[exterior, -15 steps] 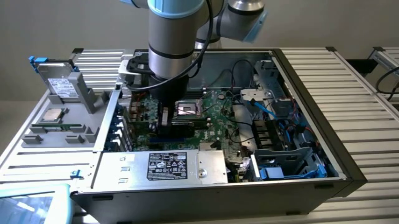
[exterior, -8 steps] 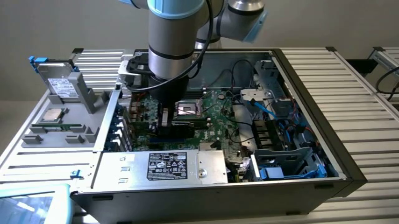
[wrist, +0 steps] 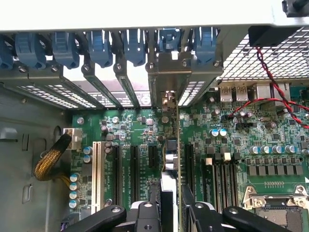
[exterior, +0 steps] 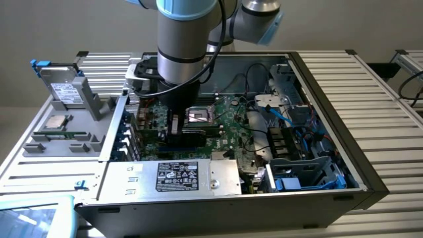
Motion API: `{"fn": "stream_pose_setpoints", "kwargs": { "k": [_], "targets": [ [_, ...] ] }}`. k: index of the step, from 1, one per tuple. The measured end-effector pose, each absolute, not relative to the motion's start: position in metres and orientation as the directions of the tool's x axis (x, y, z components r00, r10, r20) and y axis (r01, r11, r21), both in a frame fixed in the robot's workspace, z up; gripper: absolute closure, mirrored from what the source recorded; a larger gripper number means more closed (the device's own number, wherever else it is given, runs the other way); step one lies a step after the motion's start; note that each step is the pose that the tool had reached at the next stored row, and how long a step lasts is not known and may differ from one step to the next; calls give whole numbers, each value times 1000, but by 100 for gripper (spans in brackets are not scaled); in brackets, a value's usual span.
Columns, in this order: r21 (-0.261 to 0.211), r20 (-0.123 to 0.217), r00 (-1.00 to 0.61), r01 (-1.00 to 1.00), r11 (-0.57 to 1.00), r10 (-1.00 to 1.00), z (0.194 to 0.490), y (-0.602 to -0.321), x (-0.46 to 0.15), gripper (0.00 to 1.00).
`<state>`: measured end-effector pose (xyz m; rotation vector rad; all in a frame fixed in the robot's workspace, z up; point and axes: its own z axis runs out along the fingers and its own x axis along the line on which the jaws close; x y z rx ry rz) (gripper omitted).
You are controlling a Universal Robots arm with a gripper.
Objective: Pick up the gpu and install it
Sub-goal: 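Insert the gpu into the slot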
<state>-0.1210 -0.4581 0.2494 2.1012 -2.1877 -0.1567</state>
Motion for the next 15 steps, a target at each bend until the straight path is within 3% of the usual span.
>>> {"fn": "stream_pose_setpoints", "kwargs": {
  "k": [15],
  "targets": [
    [145,2,-40,-989,40,-999,248,-458,-124,72]
  ]
}}
